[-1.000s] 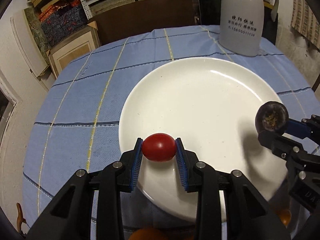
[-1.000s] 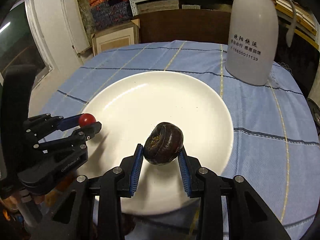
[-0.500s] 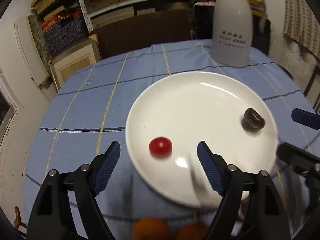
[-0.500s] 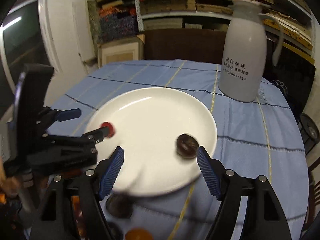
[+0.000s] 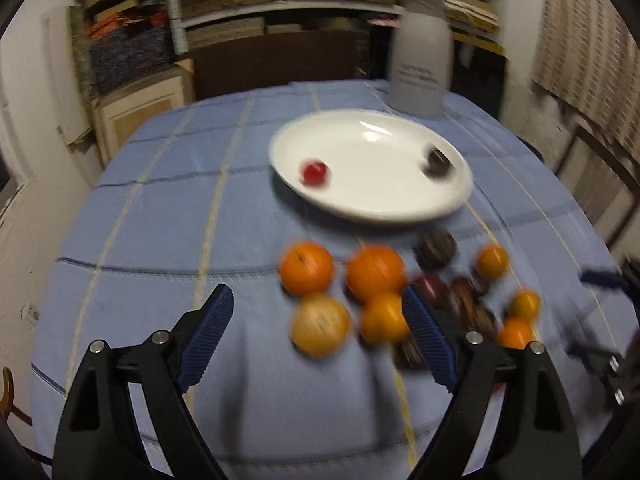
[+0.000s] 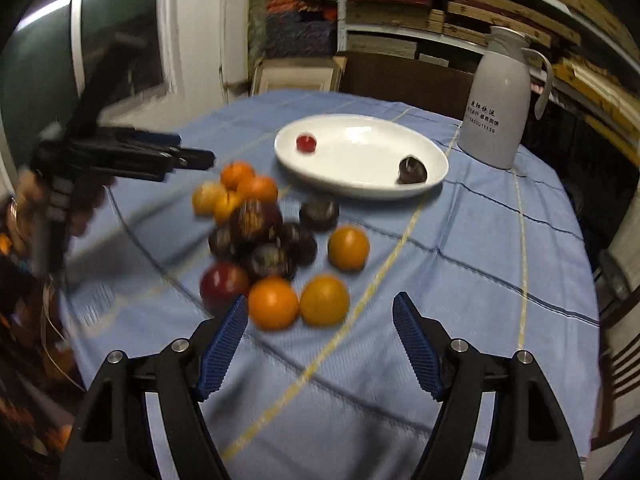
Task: Organize fruits
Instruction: 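Open both tools and pull back toward the fruit cluster, then grasp red plum with left tool while right tool grasps orange, place both on plate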
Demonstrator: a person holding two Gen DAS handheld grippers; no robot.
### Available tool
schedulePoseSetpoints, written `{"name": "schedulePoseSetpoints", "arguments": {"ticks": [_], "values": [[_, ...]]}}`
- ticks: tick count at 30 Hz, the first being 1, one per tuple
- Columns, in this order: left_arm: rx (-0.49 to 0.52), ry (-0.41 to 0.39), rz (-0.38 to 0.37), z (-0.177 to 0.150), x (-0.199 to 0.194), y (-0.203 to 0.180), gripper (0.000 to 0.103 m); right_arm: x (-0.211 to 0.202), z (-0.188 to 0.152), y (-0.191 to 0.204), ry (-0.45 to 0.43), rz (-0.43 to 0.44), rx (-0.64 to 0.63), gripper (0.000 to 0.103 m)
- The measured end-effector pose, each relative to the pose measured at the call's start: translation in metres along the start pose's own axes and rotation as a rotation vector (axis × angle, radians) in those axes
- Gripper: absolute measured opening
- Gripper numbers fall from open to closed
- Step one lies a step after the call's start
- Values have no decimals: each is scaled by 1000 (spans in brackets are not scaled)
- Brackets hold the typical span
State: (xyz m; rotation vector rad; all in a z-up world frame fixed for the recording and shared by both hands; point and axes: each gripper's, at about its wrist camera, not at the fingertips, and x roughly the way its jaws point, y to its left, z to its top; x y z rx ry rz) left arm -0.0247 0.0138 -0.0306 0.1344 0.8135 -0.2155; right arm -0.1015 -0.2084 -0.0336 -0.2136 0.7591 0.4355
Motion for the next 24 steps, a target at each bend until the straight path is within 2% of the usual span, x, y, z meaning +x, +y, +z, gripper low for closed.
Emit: {"name": "schedulePoseSetpoints", "arguments": {"ticks": [3,8,15,16,24], "values": [[62,22,-43,-19,-5,-20,84,7,-10,-1,46,-14,-15,73],[118,55,-96,-37,-6,-40,84,34,-13,-13,134,-12,-47,48],[124,87,-139,-44,0,-54,84,64,2,-4,148,25,-118,45],[126,86,-139,-44,0,-56,85,66,4,-3,149,45,-120,37],[173,78,-197,-45,-4,-81,86,48,0,-22,113,78,-43,37]]}}
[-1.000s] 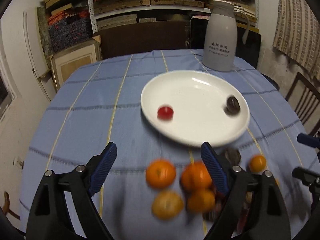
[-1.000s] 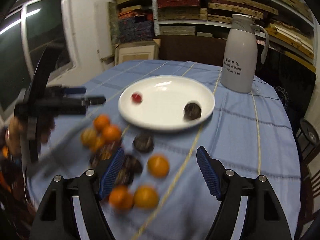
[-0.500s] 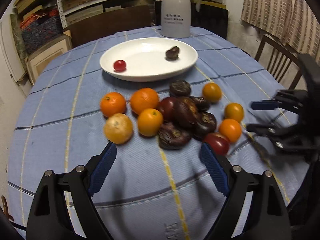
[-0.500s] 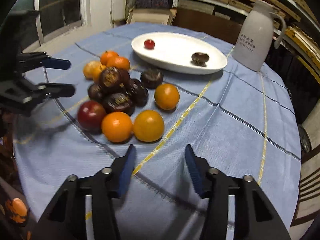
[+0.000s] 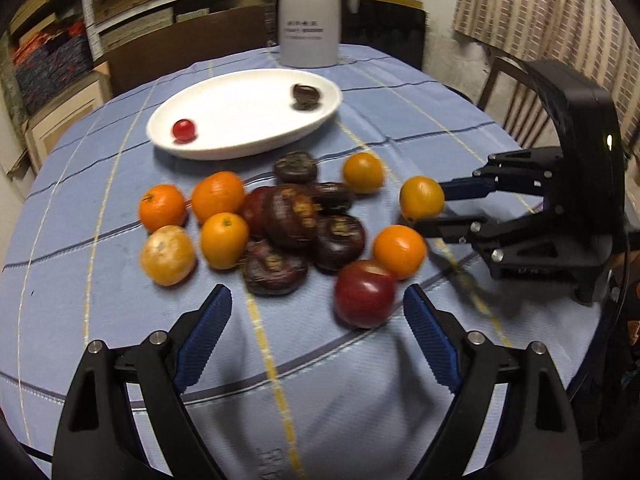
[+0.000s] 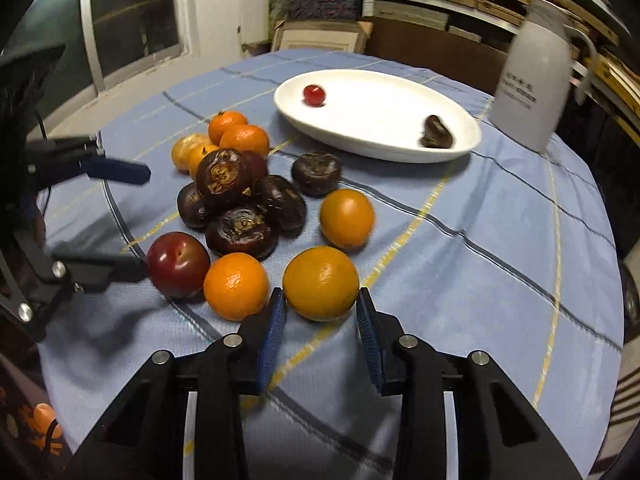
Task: Organize fruits
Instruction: 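Grasp red plum with left tool while right tool grasps orange, place both on plate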
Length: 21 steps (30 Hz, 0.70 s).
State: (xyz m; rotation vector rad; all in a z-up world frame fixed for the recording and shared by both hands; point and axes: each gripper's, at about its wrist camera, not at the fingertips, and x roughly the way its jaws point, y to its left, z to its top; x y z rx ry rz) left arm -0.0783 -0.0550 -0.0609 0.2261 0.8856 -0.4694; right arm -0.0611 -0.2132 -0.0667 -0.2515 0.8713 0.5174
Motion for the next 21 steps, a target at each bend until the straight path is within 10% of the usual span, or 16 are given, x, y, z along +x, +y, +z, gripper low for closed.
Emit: {"name": "schedulePoseSetpoints", "arguments": {"ticks": [7,11,14,21], "values": [[55,20,-1,5,21,-19,85,-21,-17,-3,-12,-9,29,37],[70,16,-11,10,31,-24,70,-21,-20,-3,-13,1,48,37],[70,39,-7,11,35,-24,39,-19,-22,-3,-10,5,63,37],[60,29,-1,3,18,-15,38,-23,-22,2,-24,15,75,37]]}}
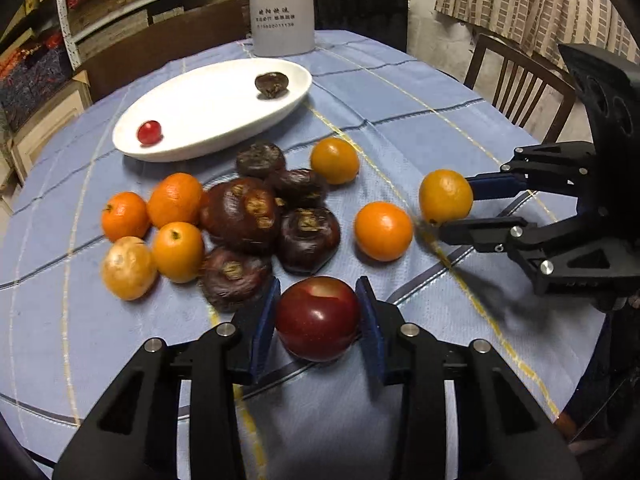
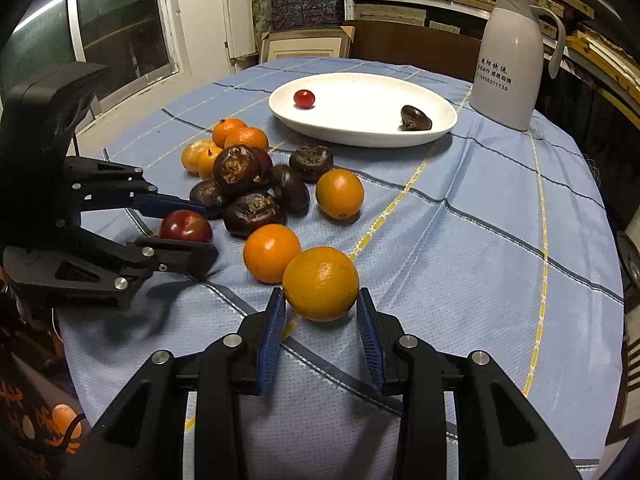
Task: Organize fruits
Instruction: 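Grasp red plum with left tool while right tool grasps orange, place both on plate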
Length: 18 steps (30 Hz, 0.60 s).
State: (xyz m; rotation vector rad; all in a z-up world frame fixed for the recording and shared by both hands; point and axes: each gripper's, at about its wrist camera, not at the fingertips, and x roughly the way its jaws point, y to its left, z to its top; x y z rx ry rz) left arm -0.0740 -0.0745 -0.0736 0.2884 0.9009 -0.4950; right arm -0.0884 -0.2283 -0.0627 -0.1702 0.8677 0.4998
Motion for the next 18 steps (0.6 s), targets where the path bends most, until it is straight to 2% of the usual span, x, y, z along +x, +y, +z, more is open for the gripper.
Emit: {"name": "schedulePoseSetpoints", "arguments": {"ticks": [8,18], "values": [[-61,-79,51,22,-32,31,38,-24,25,9,-91,1,-10,37],[-173,-188,150,83,-54,93,38,-38,81,3,-225,-28,-7,37]]}}
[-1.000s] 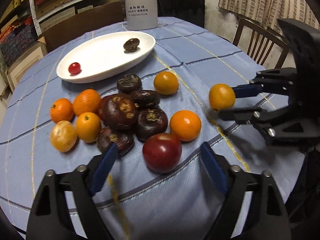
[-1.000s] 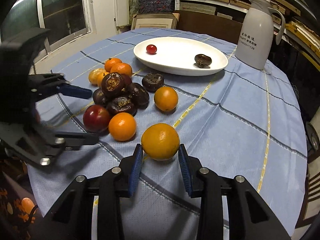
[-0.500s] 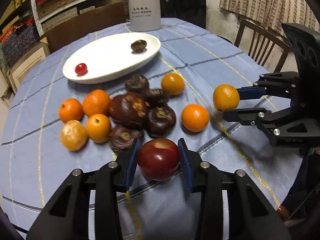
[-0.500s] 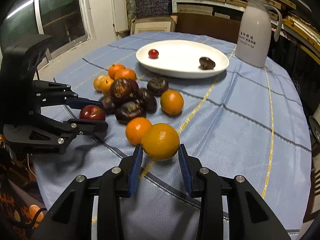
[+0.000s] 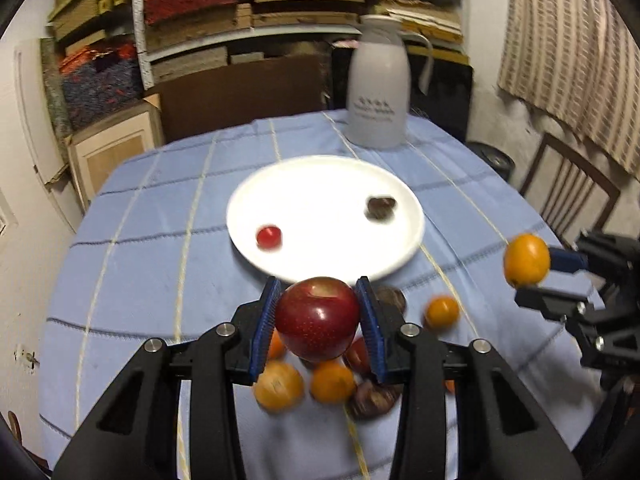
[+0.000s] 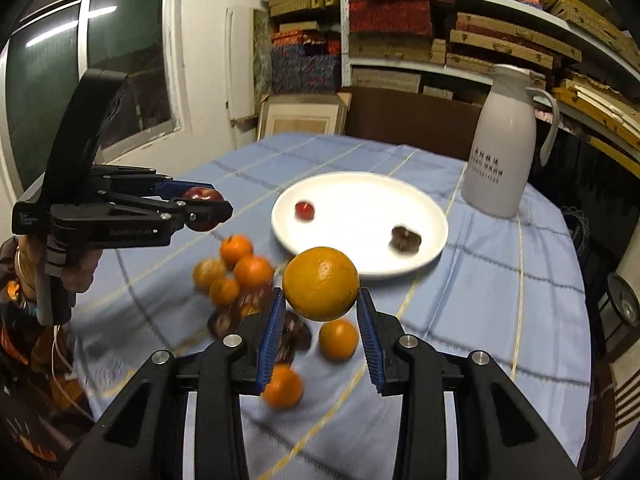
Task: Organize fruits
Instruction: 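Grasp red plum with left tool while right tool grasps orange, place both on plate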
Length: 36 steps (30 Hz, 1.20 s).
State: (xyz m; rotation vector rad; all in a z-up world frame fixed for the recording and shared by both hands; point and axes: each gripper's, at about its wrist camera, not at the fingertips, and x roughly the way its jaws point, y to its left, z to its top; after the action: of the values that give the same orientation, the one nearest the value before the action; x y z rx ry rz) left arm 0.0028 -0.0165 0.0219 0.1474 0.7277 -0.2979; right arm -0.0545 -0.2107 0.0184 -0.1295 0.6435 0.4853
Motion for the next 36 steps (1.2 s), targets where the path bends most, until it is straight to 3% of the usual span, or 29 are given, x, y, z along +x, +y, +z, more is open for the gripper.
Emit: {"name": "schedulePoseSetpoints", "arguments": {"ticks": [6,12,19,36], "values": [[-63,21,33,33,36,10,38,35,25,-12,-3,-23,44,37],[-95,53,49,44,70,14,38,71,40,-23,7,-40,89,37],[-70,77,101,55,103,10,38,106,51,-39,32,-93,127,37],[-46,136,169,64,148,15,38,157,65,-52,104,-104,139,37]]}}
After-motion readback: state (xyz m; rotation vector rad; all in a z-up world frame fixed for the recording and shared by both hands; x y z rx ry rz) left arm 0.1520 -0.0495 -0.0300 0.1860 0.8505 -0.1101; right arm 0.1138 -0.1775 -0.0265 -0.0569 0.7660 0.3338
